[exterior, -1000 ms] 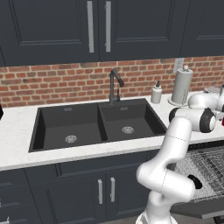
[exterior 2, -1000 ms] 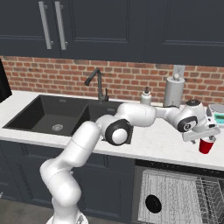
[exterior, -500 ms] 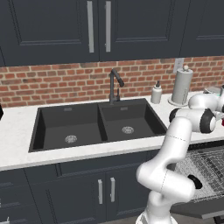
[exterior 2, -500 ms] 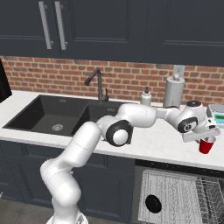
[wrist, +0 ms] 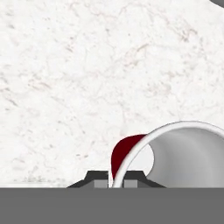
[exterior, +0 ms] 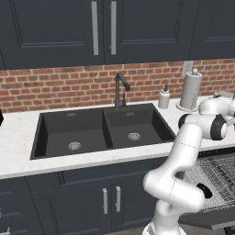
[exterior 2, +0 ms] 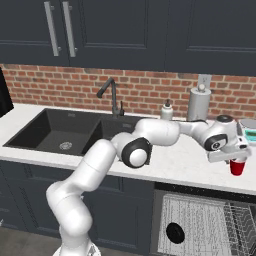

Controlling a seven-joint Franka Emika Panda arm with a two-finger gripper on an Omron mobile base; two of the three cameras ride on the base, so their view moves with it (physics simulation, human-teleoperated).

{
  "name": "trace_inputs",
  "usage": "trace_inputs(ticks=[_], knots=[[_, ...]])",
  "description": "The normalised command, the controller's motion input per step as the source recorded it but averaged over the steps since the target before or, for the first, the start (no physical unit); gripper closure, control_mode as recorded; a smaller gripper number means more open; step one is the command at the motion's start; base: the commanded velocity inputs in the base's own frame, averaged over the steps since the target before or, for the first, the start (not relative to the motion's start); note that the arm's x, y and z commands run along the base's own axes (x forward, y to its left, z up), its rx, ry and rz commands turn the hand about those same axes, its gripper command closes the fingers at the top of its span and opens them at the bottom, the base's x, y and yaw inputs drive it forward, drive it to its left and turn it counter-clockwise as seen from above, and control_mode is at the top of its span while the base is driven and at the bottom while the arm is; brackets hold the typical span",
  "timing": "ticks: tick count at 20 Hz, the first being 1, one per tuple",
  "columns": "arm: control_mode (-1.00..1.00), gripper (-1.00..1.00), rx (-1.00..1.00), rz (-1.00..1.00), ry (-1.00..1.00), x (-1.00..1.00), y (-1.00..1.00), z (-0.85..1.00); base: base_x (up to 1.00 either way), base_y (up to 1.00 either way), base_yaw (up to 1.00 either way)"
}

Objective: Pick up the cup and bowl from the counter, place them in the dishwasher, and close the dishwasher door.

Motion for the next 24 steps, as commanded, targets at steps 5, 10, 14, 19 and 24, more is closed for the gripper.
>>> trace_inputs(ticks=[5, 10, 14, 19, 24], knots=[[-1.0, 1.0, 0.47, 0.0, 0.04, -0.52, 0.0, 0.31, 0.0, 0.0, 0.0], [-1.0, 1.0, 0.45, 0.0, 0.0, -0.79, 0.0, 0.47, 0.0, 0.0, 0.0], [-1.0, 1.0, 0.31, 0.04, -0.02, -0.99, 0.0, 0.25, 0.0, 0.0, 0.0], [-1.0, 1.0, 0.07, 0.04, -0.12, -1.0, 0.35, -0.37, 0.0, 0.0, 0.0], [-1.0, 1.0, 0.01, 0.08, -0.04, -1.0, 0.58, -0.91, 0.0, 0.0, 0.0]])
